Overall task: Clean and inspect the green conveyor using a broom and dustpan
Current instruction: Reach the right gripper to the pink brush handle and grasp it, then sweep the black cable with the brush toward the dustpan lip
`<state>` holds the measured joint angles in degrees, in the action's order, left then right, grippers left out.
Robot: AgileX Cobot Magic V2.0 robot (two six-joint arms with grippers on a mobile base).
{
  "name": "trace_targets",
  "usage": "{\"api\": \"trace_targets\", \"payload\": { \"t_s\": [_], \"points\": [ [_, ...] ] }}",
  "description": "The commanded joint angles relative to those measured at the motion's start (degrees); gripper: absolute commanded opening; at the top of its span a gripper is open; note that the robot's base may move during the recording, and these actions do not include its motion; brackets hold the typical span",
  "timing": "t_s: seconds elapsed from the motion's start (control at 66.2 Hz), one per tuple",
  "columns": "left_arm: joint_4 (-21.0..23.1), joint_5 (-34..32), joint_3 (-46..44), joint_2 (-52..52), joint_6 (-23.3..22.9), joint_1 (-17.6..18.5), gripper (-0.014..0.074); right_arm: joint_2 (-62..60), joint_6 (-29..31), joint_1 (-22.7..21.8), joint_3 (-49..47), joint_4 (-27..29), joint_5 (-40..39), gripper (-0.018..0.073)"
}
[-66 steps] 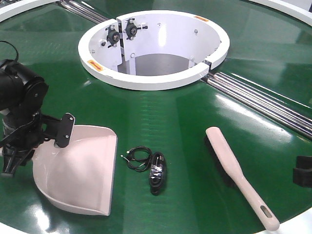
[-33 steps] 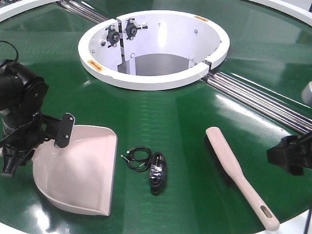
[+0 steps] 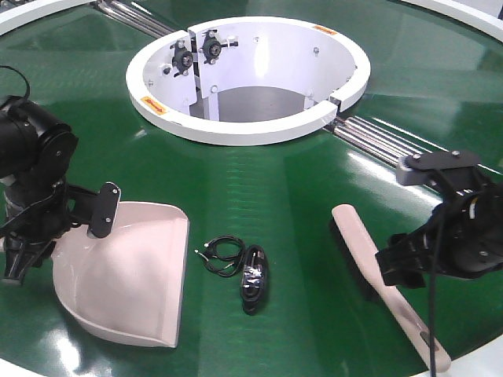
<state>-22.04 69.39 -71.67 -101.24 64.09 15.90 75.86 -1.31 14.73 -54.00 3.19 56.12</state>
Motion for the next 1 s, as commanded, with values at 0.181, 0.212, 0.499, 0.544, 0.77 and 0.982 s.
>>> {"api": "trace_targets", "payload": {
  "t_s": [0.181,0.212,0.499,0.544,0.77,0.982],
  "points": [
    [-0.61,2.08,-1.54,2.29,-0.32,0.47,-0.0007,9.26,0.63,2.3,-1.88,-2.66,-1.26,0.0544],
    [-0.61,2.08,-1.54,2.29,-0.32,0.47,-0.0007,10.27,0.45,2.3,-1.88,-2.66,-1.39,0.0544],
    [-0.61,2.08,-1.54,2.29,-0.32,0.47,-0.0007,16.82,-0.09,2.05,-1.88,-2.66,-2.92,0.0543],
    [-0.61,2.08,-1.54,2.29,-0.32,0.47,-0.0007,17.48,-0.3,2.05,-1.88,-2.66,-3.25,0.054],
    [-0.61,2.08,-1.54,2.29,-0.32,0.47,-0.0007,18.74,-0.63,2.05,-1.88,-2.77,-3.81,0.0369],
    [-0.61,2.08,-1.54,2.29,-0.32,0.47,-0.0007,18.5,-0.42,2.05,-2.92,-2.62,-3.18,-0.0005]
  ]
}}
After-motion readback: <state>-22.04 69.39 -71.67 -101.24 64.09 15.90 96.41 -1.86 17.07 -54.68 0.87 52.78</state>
